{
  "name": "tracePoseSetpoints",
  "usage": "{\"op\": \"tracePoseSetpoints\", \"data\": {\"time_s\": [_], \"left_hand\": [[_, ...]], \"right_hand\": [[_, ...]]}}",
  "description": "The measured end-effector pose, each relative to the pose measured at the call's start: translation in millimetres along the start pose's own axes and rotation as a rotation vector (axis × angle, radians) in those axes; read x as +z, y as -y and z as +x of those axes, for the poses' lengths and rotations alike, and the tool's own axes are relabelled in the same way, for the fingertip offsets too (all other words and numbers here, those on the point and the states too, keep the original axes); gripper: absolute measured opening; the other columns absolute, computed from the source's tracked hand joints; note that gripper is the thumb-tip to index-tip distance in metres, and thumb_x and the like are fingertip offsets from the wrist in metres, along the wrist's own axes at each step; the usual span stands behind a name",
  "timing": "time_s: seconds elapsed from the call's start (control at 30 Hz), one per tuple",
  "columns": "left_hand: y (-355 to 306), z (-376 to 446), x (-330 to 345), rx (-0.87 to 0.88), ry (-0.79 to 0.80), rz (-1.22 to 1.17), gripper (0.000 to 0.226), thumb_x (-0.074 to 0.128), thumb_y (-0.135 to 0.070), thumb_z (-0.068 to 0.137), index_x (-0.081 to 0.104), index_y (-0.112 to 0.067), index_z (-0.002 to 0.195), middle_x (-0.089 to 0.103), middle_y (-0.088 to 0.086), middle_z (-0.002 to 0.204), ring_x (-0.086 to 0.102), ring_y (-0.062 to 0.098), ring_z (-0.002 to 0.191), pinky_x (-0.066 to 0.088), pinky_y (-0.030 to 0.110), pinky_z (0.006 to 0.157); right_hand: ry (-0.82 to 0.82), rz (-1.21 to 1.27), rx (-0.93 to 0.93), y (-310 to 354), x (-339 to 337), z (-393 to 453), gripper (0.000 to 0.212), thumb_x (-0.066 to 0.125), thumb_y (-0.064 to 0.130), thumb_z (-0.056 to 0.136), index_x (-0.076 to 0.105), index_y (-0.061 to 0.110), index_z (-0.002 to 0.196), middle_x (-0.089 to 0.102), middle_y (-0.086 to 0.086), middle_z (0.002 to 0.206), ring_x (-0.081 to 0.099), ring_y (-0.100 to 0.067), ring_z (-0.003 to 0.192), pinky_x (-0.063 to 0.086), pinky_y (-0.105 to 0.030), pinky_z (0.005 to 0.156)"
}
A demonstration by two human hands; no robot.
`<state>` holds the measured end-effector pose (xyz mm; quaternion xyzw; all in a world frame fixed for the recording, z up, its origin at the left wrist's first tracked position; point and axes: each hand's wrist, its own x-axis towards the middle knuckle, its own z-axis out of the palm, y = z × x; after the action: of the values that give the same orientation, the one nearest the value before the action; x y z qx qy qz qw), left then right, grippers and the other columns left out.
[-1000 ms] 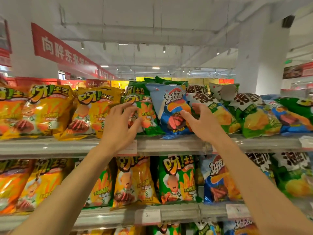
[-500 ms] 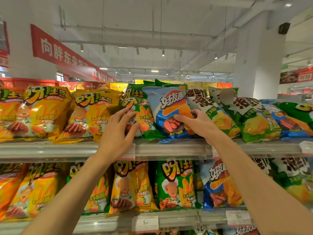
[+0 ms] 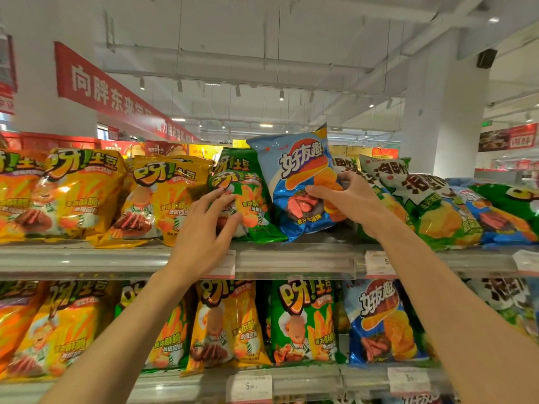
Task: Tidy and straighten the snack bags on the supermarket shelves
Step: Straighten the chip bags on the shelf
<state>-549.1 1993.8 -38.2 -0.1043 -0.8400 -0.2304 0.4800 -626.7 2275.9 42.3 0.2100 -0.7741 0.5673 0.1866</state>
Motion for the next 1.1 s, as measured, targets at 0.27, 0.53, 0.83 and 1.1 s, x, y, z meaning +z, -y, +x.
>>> {"op": "tracePoseSetpoints", "data": {"time_s": [0.27,0.53,0.83,1.1], "left_hand": [[-1.6,2.2,-5.2,-0.046,-0.026,-0.066,0.044,0.052,-0.041,0.104,0.056,-0.022,0.144,0.047,-0.001,0.153,0.04,0.015,0.143,0.031,0.032,0.113],[-0.5,1.5,-4.7,-0.025,-0.014,-0.025,0.041,0.056,-0.032,0.103,0.057,-0.021,0.143,0.048,-0.001,0.153,0.041,0.017,0.141,0.03,0.031,0.112],[-7.5,1.3,-12.0,-0.03,0.027,-0.08,0.046,0.063,-0.03,0.1,0.056,-0.021,0.145,0.047,-0.004,0.155,0.041,0.015,0.142,0.034,0.035,0.115],[-26.2,-28.4,-20.3,-0.067,-0.07,-0.265,0.039,0.065,-0.027,0.099,0.058,-0.026,0.137,0.057,-0.012,0.133,0.052,0.0,0.12,0.044,0.019,0.1]], "right_hand": [[0.108,0.216,0.161,-1.4,-13.7,-6.0,0.029,0.084,0.04,0.08,0.067,0.017,0.084,0.067,0.01,0.057,0.058,0.0,0.047,0.043,-0.019,0.053],[0.118,0.441,0.207,-2.7,-19.8,-8.0,0.022,0.084,0.04,0.08,0.071,0.024,0.071,0.059,0.008,0.055,0.046,-0.004,0.046,0.04,-0.016,0.05],[-0.009,0.418,0.115,9.6,33.4,-25.8,0.056,0.089,0.045,0.074,0.07,0.009,0.113,0.079,-0.009,0.102,0.071,-0.014,0.079,0.053,-0.023,0.062],[-0.142,0.36,0.019,6.8,23.6,-68.4,0.056,0.088,0.048,0.071,0.069,0.015,0.112,0.079,-0.004,0.095,0.074,-0.009,0.075,0.056,-0.019,0.059]]}}
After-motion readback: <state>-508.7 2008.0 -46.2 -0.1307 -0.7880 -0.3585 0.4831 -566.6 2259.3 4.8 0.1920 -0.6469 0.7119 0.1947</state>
